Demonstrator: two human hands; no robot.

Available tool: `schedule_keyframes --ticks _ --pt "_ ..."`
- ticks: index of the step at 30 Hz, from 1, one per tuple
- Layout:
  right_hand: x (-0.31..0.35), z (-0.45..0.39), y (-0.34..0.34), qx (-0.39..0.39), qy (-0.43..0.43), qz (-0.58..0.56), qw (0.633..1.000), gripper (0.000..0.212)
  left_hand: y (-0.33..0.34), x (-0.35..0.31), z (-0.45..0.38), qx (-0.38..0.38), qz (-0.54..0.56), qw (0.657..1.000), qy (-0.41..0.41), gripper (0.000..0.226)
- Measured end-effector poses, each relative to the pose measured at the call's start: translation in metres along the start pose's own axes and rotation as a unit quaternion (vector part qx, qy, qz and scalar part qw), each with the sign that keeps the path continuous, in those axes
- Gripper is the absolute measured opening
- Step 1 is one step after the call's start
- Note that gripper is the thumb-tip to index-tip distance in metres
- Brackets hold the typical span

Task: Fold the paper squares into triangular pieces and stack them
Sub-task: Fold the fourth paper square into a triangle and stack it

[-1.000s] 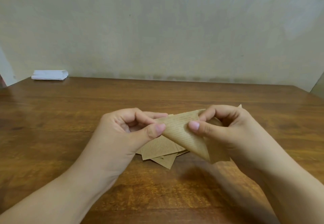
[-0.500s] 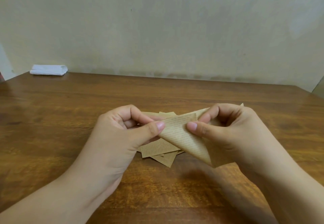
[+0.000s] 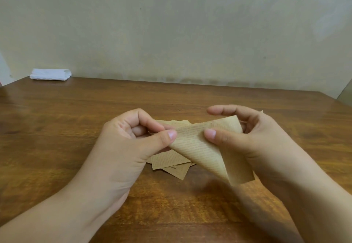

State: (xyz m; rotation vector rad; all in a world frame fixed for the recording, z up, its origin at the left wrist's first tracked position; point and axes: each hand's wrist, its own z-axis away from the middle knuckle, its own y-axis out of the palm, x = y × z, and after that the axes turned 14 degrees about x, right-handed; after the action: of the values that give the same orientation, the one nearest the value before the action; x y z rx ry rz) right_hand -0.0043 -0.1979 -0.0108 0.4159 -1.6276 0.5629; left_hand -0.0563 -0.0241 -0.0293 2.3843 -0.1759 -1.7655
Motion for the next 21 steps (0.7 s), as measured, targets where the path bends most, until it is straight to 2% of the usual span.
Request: schedule_keyframes --ticks 2,4,12,21 --pt "0.0013 0.0010 0.0000 0.028 0.010 -0.015 0.999 0.029 0.0004 -0.0001 0.0003 -0.002 0.000 1.000 0.002 0.020" --pt "0.0014 0.0010 0.0004 0.046 0.010 -0.016 0.999 0.021 0.0007 -0.0006 0.0003 -0.002 -0.004 1.000 0.004 0.023" --pt "-0.0010 0.0005 0.0006 0.035 0.000 0.044 0.998 0.031 -0.0033 -0.0008 -0.0005 0.003 -0.020 1.000 0.003 0.034" --pt "-0.0003 0.0005 0.0001 0.021 -0.031 0.072 0.997 0.025 -0.0036 -0.0017 0.0001 0.008 -0.004 1.000 -0.005 0.027"
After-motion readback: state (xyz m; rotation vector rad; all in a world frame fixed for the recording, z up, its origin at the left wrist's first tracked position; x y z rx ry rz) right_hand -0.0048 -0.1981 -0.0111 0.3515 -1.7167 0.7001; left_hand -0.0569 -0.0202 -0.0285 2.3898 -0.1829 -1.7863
